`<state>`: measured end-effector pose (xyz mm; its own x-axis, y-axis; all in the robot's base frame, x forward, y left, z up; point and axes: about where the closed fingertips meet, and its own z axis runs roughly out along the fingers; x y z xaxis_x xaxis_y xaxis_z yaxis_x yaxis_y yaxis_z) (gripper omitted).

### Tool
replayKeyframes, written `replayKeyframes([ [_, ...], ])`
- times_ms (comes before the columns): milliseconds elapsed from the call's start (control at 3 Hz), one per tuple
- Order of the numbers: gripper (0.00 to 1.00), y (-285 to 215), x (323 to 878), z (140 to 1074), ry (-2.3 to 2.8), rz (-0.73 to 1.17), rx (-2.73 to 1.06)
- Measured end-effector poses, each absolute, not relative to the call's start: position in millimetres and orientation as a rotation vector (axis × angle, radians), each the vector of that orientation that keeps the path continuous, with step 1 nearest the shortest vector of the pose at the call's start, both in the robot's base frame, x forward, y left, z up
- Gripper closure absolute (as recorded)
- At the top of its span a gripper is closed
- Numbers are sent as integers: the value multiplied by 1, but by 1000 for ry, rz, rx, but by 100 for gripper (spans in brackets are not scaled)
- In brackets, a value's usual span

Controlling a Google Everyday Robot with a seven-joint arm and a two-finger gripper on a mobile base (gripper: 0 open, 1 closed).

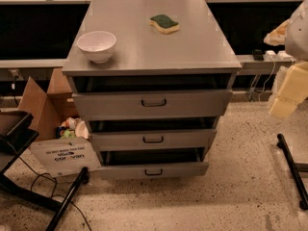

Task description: Open middle drawer

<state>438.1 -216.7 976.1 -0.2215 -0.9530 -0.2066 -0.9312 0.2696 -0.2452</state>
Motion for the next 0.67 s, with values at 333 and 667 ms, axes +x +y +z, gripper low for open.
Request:
replayKeyframes([
  [333,0,-217,438,976,2232,-98,-1725],
  [667,0,-211,442,953,2260,-114,-1741],
])
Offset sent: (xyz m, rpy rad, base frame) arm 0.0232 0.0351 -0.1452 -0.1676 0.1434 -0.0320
